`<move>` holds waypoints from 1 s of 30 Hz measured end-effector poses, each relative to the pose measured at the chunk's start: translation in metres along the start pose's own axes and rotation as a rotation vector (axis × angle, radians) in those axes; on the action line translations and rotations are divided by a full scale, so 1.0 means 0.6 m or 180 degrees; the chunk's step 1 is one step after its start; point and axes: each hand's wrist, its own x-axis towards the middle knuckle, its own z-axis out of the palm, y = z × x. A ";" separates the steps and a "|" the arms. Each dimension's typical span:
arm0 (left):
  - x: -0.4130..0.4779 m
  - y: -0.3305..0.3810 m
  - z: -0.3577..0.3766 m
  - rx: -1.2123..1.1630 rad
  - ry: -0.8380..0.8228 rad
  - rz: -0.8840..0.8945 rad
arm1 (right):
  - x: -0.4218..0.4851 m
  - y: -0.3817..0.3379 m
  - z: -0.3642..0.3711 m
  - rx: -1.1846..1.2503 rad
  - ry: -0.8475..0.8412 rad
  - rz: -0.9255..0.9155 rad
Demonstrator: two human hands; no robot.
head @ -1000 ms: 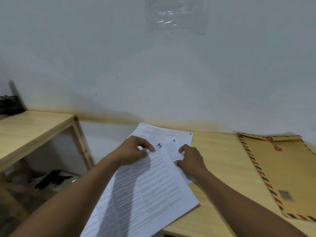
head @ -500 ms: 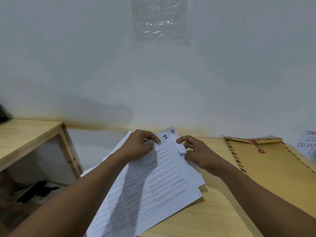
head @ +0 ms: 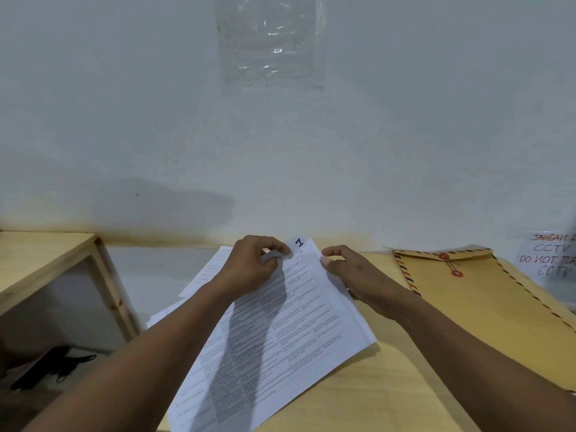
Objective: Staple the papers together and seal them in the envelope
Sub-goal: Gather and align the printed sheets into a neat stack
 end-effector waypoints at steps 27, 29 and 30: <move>-0.018 -0.029 -0.040 -0.0317 -0.0815 -0.0368 | 0.037 0.016 0.034 -0.0128 -0.0016 -0.0051; -0.018 -0.035 -0.040 -0.0485 -0.0568 -0.0390 | 0.038 0.015 0.019 -0.0321 -0.0160 0.0077; -0.019 -0.038 -0.039 -0.0555 -0.0497 -0.0394 | 0.040 0.016 0.014 -0.0386 -0.0127 0.0069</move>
